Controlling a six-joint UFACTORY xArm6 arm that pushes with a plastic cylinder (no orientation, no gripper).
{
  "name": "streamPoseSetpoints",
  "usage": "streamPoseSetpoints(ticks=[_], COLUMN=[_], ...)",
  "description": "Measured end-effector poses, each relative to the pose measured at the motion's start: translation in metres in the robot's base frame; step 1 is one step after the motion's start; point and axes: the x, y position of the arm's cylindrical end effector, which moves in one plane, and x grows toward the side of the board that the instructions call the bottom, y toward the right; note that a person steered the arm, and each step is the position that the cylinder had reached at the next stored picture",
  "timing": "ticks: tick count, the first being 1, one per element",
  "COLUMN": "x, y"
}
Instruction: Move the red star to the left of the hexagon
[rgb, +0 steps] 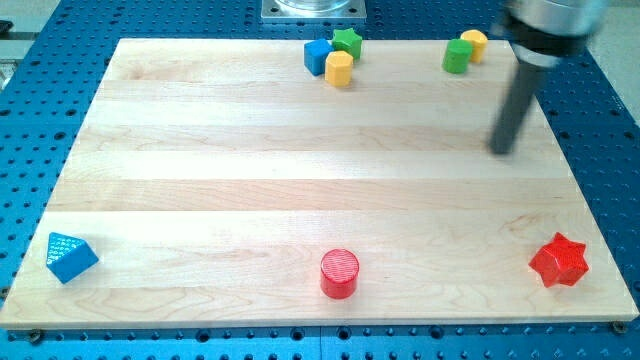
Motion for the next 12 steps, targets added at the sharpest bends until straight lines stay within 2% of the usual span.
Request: streamPoseSetpoints(ticks=[1,2,3,4,5,6,7,8,10,11,12], x=[0.071,0.133,0.172,0.16,0.119,0.116,0.075,0.008,0.008,-0.033,-0.056], y=[0.048,0.068,0.05,-0.002,-0.088,-0.167,-0.24,-0.25,-0.162,-0.212,-0.298])
